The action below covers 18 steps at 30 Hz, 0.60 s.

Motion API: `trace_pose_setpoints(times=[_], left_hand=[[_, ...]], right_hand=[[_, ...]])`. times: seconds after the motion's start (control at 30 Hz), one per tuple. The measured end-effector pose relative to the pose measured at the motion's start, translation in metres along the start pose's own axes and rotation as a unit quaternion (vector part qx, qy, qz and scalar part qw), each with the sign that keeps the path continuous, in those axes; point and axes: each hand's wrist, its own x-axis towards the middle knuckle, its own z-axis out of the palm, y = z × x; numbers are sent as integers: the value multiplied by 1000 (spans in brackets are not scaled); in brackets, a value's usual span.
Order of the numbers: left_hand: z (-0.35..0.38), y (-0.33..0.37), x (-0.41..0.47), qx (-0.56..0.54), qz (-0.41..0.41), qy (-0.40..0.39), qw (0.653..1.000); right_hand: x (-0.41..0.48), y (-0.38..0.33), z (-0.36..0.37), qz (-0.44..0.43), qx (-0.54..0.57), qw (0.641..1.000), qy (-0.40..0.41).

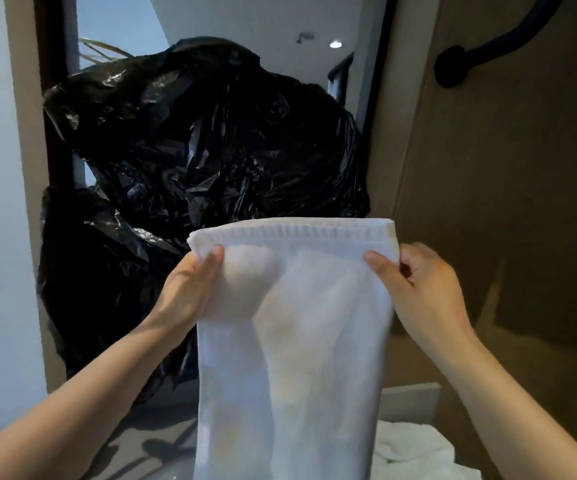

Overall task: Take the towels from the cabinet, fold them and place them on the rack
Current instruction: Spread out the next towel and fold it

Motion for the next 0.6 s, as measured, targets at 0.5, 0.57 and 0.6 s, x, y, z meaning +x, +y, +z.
trace_pose_setpoints(times=[0.5, 0.57, 0.6], left_hand=[[53, 105, 140, 136, 156, -156, 966], [62, 120, 145, 69, 118, -182, 974], [67, 129, 147, 5, 85, -204, 975]], right_hand=[[52, -100, -91, 196, -109, 962, 154], [61, -111, -105, 218, 7, 962, 163], [65, -115, -110, 213, 47, 961, 172]])
